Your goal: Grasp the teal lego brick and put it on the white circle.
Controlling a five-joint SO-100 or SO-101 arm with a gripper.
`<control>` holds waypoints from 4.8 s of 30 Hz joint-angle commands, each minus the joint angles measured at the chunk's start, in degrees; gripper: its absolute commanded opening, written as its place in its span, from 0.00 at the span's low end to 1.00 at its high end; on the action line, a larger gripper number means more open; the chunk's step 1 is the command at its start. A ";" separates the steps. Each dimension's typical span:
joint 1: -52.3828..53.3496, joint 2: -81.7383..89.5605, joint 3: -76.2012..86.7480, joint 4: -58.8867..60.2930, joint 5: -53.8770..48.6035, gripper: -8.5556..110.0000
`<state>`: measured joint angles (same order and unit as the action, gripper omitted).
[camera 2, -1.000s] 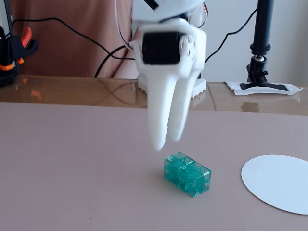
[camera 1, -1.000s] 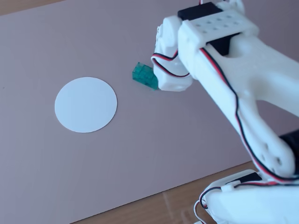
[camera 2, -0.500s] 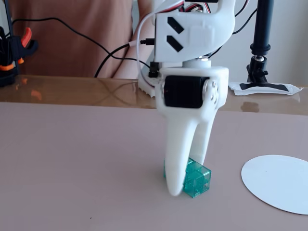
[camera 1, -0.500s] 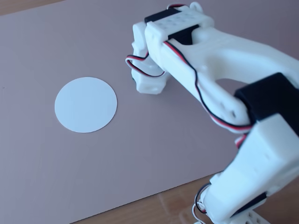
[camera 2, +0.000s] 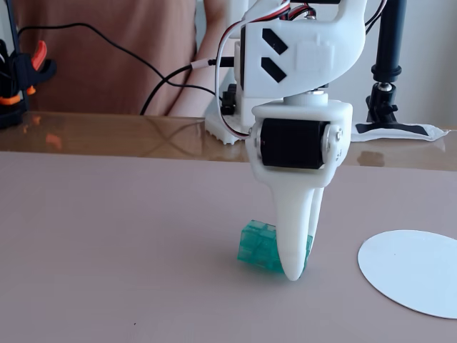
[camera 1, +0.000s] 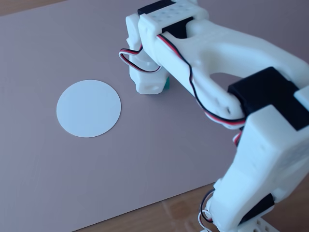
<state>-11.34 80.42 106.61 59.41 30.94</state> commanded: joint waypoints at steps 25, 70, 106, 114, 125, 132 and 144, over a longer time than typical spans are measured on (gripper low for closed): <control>-18.72 5.10 -28.48 32.17 -31.29 0.07; -9.32 32.43 -28.21 32.34 -29.62 0.07; 5.10 111.97 61.26 9.32 -38.85 0.07; 5.19 111.97 67.06 7.82 -36.83 0.07; 5.27 111.97 68.47 6.94 -36.39 0.07; 5.27 111.97 68.47 7.03 -35.77 0.07; 5.27 111.97 68.47 7.03 -36.04 0.07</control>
<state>-5.89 191.95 175.25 67.15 -5.01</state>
